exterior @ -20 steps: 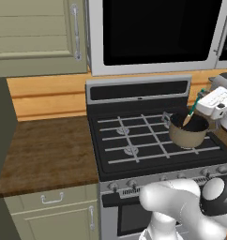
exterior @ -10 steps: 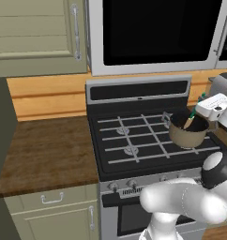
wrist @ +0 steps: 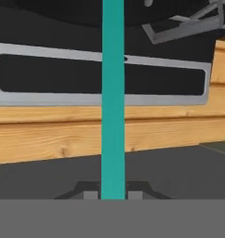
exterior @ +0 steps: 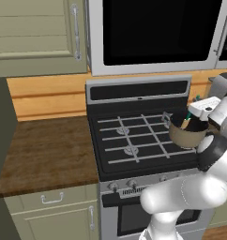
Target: Put the potato and sweet potato in the pot. Retrieve the spatula and lightly stir the vegetables in the pot.
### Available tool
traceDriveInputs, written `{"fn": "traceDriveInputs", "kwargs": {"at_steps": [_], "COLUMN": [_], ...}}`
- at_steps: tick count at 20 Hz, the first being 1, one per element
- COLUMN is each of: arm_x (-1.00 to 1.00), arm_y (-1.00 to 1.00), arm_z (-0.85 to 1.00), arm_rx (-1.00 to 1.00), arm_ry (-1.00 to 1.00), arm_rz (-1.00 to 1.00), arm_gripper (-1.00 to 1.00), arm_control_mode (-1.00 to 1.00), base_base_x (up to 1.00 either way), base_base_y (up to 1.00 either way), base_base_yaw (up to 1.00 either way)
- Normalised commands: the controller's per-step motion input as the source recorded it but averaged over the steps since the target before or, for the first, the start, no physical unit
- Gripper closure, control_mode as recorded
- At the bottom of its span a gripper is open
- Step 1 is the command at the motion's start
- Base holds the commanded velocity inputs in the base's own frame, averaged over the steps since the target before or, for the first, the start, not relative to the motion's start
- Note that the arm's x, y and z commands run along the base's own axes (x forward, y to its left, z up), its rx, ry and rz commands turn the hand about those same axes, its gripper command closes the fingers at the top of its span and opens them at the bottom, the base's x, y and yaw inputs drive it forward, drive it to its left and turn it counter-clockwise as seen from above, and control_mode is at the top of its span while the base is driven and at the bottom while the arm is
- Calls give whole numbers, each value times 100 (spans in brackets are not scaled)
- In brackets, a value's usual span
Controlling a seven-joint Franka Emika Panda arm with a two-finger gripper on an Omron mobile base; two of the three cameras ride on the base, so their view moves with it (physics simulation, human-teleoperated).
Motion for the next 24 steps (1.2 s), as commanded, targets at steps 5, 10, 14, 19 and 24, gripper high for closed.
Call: {"fn": "traceDriveInputs", "kwargs": {"at_steps": [5, 10, 14, 19, 24], "arm_x": [23, 31, 26, 9, 0], "arm_y": [-10, -8, -6, -3, 0], "arm_z": [-44, -51, -36, -6, -11], "arm_rx": [5, 6, 1, 0, 0], "arm_ry": [10, 12, 2, -12, -3], "arm_rz": [-8, -7, -6, -6, -7], "arm_gripper": [100, 100, 100, 100, 100], "arm_control_mode": [-100, -100, -100, -100, -100], "base_base_x": [0, 0, 0, 0, 0], "base_base_y": [0, 0, 0, 0, 0], "base_base_yaw": [0, 0, 0, 0, 0]}}
